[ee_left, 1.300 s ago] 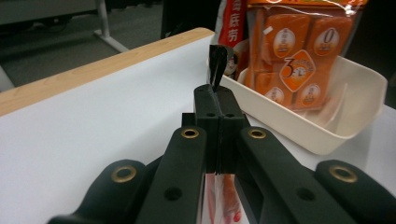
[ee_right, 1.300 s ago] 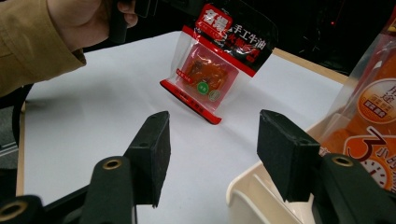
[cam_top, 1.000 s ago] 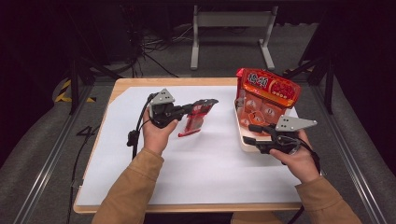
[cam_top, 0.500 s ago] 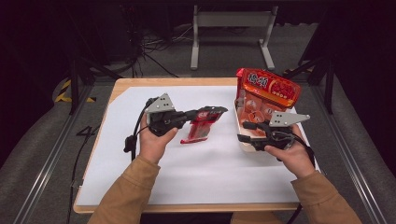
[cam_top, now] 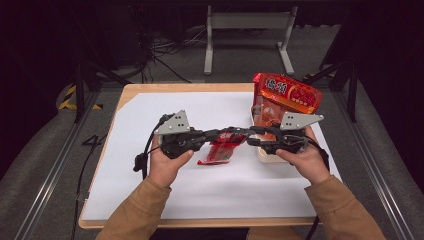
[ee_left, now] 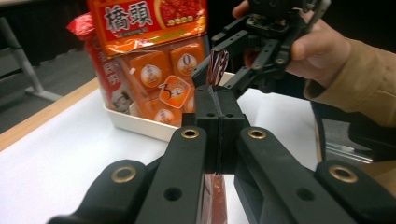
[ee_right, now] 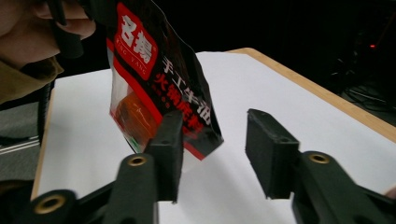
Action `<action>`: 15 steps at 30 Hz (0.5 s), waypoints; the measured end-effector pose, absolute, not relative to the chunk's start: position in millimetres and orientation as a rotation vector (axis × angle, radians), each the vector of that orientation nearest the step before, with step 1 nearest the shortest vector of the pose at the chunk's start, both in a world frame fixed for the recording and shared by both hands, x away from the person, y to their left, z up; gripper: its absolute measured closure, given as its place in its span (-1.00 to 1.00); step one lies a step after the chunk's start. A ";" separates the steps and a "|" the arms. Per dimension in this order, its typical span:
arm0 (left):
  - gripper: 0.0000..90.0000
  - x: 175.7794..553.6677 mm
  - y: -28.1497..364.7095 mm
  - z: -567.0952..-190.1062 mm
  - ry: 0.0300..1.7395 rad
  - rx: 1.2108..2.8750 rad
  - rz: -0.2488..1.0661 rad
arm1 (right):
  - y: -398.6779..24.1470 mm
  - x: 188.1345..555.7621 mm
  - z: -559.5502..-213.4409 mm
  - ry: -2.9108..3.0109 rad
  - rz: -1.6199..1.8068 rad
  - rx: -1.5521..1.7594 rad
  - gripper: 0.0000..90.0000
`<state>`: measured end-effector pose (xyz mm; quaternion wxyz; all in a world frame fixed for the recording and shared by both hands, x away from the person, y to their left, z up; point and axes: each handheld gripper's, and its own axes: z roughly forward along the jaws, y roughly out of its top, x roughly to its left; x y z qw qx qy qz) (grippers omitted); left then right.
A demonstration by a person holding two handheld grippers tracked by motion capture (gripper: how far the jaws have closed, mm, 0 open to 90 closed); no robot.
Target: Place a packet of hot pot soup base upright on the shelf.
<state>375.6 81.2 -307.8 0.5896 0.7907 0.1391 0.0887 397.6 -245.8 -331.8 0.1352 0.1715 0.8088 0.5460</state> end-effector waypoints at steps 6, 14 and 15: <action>1.00 374.9 81.4 -310.1 0.317 1.839 0.203 | -242.7 393.2 -326.8 2.373 1.571 0.409 0.84; 1.00 377.4 88.7 -314.9 0.317 1.806 0.166 | -244.0 384.1 -314.1 2.393 1.545 0.334 1.00; 1.00 378.0 89.3 -315.7 0.316 1.803 0.152 | -244.0 383.3 -312.5 2.395 1.542 0.331 1.00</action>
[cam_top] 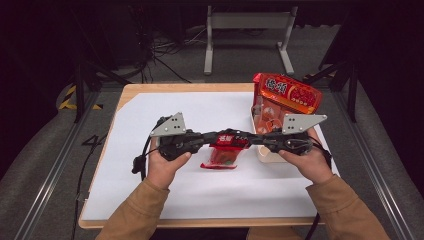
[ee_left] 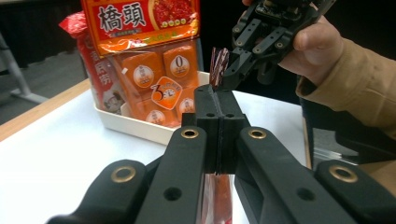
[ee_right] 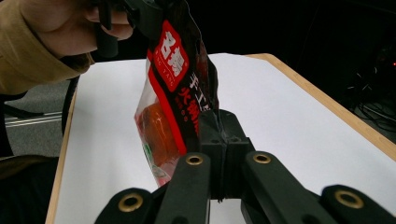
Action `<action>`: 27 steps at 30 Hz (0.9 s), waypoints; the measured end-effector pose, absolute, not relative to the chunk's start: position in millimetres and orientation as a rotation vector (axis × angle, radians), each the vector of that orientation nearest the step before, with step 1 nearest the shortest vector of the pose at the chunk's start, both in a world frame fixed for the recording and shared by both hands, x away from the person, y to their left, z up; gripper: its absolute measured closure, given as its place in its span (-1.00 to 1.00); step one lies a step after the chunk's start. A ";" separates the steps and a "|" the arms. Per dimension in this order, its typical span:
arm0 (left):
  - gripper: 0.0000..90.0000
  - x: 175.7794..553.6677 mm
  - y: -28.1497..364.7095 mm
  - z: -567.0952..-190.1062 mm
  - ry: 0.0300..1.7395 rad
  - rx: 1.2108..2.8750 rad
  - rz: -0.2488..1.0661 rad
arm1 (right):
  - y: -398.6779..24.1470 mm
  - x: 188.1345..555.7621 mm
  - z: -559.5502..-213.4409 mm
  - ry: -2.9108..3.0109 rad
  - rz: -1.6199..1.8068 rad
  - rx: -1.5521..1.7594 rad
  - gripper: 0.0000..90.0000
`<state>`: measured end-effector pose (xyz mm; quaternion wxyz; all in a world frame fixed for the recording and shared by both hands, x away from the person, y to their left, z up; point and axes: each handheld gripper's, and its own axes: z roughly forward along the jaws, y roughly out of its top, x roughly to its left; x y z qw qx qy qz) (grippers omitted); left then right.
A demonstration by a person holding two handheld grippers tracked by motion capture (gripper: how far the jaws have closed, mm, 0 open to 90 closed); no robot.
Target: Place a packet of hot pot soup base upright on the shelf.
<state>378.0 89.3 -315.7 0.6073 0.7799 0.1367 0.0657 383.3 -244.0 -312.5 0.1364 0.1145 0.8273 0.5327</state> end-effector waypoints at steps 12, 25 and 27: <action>0.44 388.1 63.1 -331.5 0.305 1.939 0.153 | -225.8 374.7 -301.1 2.451 1.372 0.220 1.00; 1.00 391.3 56.5 -332.5 0.270 1.963 0.088 | -226.7 377.2 -299.8 2.397 1.443 0.313 0.66; 1.00 392.1 57.4 -332.5 0.275 1.956 0.081 | -229.1 377.2 -300.1 2.385 1.466 0.329 0.60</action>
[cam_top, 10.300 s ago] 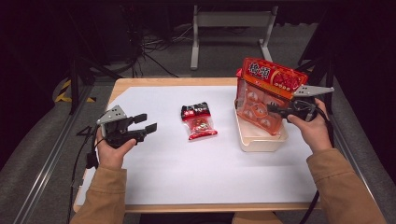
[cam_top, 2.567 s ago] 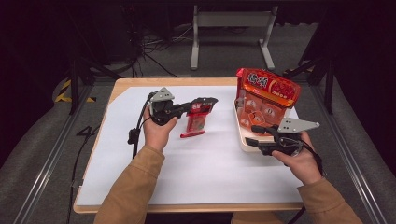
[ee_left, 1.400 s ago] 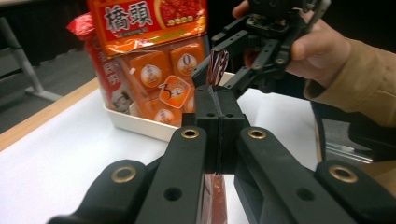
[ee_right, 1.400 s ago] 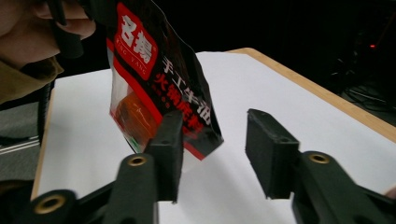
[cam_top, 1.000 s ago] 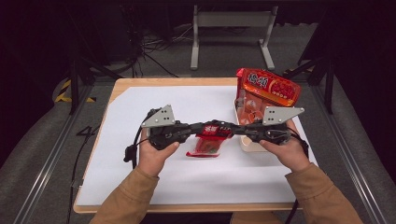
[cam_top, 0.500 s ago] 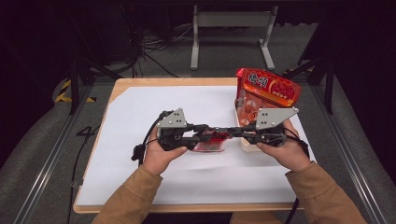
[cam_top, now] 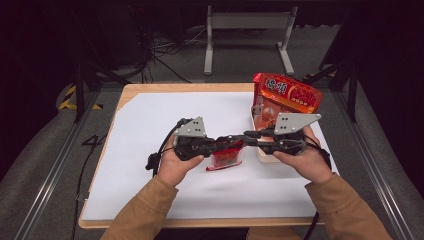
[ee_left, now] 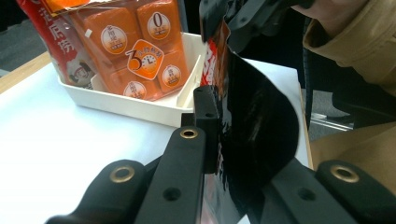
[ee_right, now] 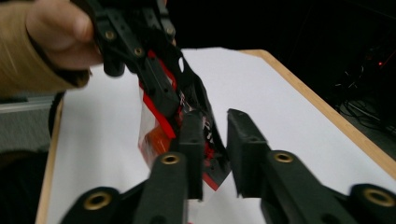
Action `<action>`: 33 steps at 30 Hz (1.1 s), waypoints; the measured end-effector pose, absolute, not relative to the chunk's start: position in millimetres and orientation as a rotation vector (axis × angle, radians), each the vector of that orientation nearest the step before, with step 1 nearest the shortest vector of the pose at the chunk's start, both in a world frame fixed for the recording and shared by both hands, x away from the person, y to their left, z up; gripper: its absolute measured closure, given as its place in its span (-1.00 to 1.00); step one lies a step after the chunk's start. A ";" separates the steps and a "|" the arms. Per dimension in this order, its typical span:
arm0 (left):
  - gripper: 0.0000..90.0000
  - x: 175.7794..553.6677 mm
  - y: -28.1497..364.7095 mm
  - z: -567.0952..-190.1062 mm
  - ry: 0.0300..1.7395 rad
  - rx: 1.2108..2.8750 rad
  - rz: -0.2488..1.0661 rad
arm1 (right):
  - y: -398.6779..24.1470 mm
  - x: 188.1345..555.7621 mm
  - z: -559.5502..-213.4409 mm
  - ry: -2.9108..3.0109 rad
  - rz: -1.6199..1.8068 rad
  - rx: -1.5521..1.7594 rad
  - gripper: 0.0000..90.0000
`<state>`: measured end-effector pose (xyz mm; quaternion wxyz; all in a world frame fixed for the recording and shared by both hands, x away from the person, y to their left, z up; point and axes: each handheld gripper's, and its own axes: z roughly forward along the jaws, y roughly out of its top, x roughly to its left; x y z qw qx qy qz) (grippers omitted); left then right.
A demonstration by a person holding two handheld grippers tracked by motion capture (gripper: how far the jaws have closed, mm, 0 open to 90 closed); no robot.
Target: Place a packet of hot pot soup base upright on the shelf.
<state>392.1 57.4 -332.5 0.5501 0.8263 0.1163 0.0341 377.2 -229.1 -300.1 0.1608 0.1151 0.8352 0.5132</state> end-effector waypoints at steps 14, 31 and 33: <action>1.00 404.4 60.7 -317.1 0.237 1.879 0.042 | -269.3 361.9 -320.1 2.279 1.574 0.521 0.10; 1.00 421.3 31.6 -305.3 0.191 1.850 0.020 | -302.2 341.0 -327.1 2.184 1.568 0.647 0.02; 1.00 422.3 29.2 -304.7 0.184 1.852 0.019 | -304.8 338.0 -326.6 2.178 1.568 0.658 0.01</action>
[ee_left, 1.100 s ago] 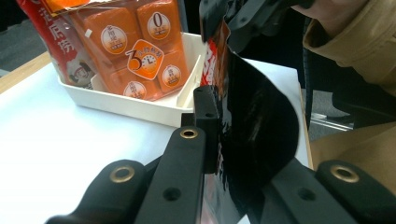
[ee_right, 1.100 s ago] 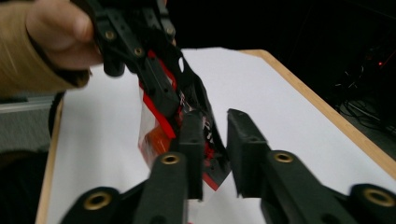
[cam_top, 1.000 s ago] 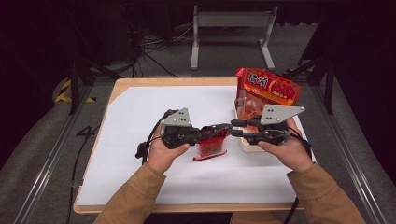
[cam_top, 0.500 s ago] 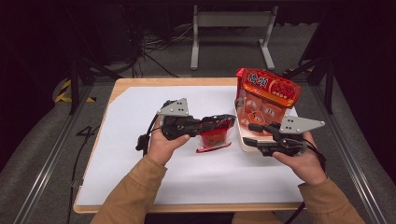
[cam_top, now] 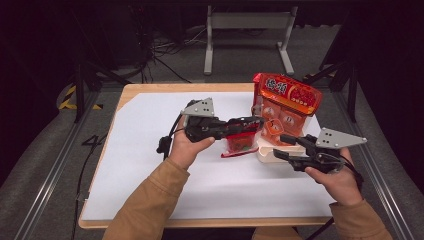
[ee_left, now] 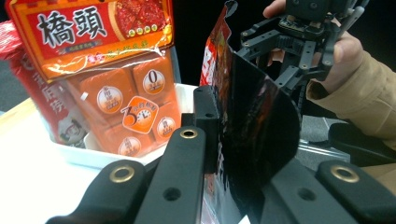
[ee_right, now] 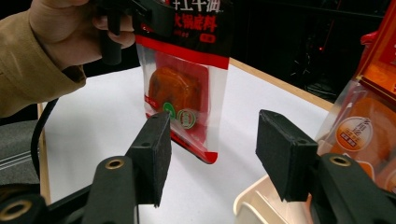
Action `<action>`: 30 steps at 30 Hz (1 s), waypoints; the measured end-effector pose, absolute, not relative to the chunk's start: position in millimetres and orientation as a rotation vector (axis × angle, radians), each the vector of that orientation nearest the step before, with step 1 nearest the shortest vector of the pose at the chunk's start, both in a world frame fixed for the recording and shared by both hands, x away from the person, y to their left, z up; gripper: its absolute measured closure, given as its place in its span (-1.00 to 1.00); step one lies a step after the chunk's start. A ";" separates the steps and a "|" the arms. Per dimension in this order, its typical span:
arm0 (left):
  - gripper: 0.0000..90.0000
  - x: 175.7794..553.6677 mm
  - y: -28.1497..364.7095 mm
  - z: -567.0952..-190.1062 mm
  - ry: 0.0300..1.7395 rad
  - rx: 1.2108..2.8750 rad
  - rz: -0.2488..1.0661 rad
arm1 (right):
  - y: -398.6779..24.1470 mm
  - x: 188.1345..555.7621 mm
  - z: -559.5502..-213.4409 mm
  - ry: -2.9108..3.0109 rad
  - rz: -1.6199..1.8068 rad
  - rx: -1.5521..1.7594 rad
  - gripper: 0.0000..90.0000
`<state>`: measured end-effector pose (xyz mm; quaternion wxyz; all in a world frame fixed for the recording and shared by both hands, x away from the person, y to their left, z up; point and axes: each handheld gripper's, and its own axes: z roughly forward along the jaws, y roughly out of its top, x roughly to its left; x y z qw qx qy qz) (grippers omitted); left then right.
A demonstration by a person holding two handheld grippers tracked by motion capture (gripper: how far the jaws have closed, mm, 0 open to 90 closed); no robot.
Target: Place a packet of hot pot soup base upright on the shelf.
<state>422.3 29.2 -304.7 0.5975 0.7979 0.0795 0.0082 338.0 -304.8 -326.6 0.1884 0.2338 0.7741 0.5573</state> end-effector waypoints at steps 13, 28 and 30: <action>1.00 436.9 2.5 -306.1 0.150 1.862 0.000 | -331.6 326.1 -325.2 2.108 1.552 0.735 -0.04; 1.00 447.0 -15.7 -311.4 0.142 1.855 -0.010 | -360.2 322.6 -327.8 2.070 1.523 0.820 -0.08; 1.00 448.7 -18.7 -312.8 0.139 1.851 -0.013 | -361.5 322.5 -327.9 2.069 1.522 0.823 -0.08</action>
